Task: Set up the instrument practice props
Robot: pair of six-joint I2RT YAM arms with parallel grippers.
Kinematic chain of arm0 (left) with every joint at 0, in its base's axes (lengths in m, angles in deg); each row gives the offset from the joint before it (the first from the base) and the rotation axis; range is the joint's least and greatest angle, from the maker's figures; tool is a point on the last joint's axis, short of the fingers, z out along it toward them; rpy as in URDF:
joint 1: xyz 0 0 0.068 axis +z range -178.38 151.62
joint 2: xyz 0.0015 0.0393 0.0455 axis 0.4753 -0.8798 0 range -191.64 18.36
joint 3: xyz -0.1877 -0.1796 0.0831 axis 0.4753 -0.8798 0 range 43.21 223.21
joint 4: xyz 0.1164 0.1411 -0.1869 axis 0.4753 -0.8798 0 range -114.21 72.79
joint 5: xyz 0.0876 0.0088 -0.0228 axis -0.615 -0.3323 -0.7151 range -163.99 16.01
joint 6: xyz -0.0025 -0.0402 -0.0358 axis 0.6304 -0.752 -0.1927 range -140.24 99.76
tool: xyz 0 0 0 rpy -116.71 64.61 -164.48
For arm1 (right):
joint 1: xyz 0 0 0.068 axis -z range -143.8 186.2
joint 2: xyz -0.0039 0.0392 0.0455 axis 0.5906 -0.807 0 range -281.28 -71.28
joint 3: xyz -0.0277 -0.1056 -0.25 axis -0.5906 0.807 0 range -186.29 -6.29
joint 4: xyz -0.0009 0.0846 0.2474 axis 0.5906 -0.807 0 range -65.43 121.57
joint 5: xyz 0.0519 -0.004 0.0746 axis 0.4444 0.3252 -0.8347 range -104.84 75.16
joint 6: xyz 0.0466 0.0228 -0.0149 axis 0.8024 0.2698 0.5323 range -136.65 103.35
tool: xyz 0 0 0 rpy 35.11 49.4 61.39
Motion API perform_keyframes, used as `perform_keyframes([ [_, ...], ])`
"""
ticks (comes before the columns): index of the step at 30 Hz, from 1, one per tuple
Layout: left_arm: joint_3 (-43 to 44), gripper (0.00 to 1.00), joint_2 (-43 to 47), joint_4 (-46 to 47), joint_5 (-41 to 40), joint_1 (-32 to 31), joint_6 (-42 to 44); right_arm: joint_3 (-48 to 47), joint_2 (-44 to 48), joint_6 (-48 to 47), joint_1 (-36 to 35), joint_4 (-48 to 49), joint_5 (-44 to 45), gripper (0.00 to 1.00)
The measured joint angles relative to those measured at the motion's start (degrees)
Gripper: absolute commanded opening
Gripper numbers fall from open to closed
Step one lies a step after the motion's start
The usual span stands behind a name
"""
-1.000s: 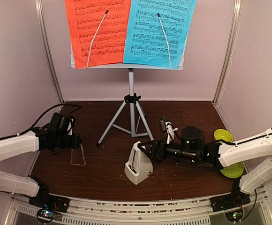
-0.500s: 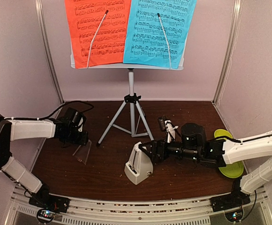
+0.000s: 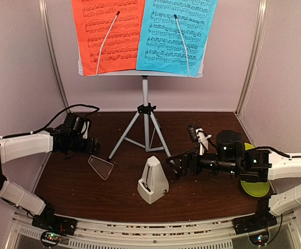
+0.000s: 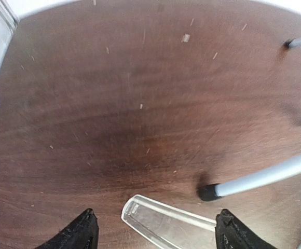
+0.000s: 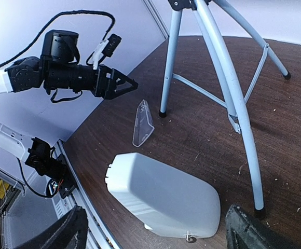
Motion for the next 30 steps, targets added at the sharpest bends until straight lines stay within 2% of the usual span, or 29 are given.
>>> perform_keyframes([
  [6,-5.2,0.73,13.3,2.2,3.1,-0.7,0.5,5.6,3.7,0.7,0.0,0.2,0.6,0.83],
  [9,-9.1,0.7,18.3,3.4,5.0,-2.7,0.7,9.9,3.5,1.5,0.0,0.2,0.8,0.75],
  [13,-13.6,0.66,21.6,5.2,6.5,-8.6,0.6,13.9,1.6,2.4,-0.2,0.8,1.3,0.58],
  [16,-15.9,0.63,21.6,7.6,7.1,-14.3,0.3,14.8,-2.3,3.5,-0.5,3.0,1.4,0.48],
  [20,-16.7,0.59,18.3,10.8,7.2,-20.4,-0.3,14.7,-8.0,4.2,-1.2,6.9,1.4,0.4],
  [30,-17.0,0.57,8.3,17.6,6.0,-26.3,-2.6,10.1,-20.2,5.0,-1.6,12.6,1.5,0.3],
])
